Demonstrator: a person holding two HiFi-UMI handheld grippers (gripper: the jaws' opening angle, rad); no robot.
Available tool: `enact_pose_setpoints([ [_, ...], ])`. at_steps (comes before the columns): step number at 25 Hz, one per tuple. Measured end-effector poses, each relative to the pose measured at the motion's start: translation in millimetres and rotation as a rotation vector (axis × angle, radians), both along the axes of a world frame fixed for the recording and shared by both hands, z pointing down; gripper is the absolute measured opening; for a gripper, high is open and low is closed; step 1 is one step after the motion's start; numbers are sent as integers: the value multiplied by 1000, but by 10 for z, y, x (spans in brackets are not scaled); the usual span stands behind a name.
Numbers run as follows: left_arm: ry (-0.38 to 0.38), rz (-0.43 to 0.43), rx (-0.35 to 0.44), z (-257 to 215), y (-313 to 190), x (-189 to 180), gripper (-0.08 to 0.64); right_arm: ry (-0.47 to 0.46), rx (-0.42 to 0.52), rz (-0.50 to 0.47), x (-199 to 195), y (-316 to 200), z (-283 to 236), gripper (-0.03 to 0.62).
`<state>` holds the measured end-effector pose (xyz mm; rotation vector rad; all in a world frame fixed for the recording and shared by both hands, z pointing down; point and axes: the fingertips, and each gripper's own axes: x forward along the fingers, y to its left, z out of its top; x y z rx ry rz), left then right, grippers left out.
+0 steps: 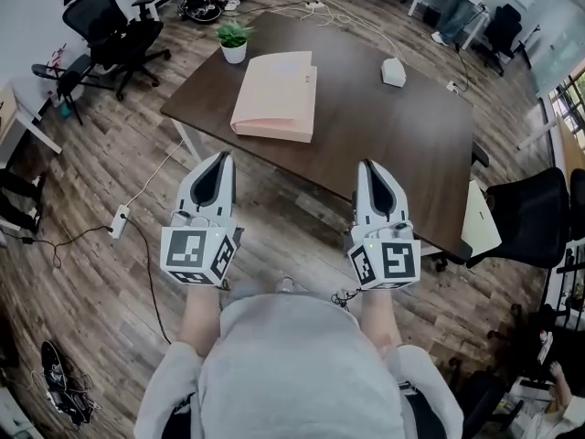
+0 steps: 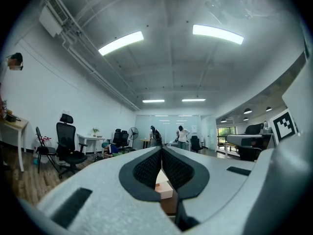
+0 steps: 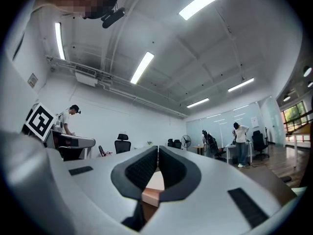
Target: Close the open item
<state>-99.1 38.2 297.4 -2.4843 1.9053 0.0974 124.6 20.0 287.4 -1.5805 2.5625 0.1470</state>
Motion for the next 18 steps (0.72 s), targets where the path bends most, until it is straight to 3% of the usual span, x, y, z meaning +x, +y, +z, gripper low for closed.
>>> enact_pose_setpoints([
  [10,-3,-31,-61,255,-414,-168,11,0,-52,-22,-134,-495,220,14],
  [18,0,26,-60,264,-1144,-233,11,6,-55,33,-208,-1101,232,14],
])
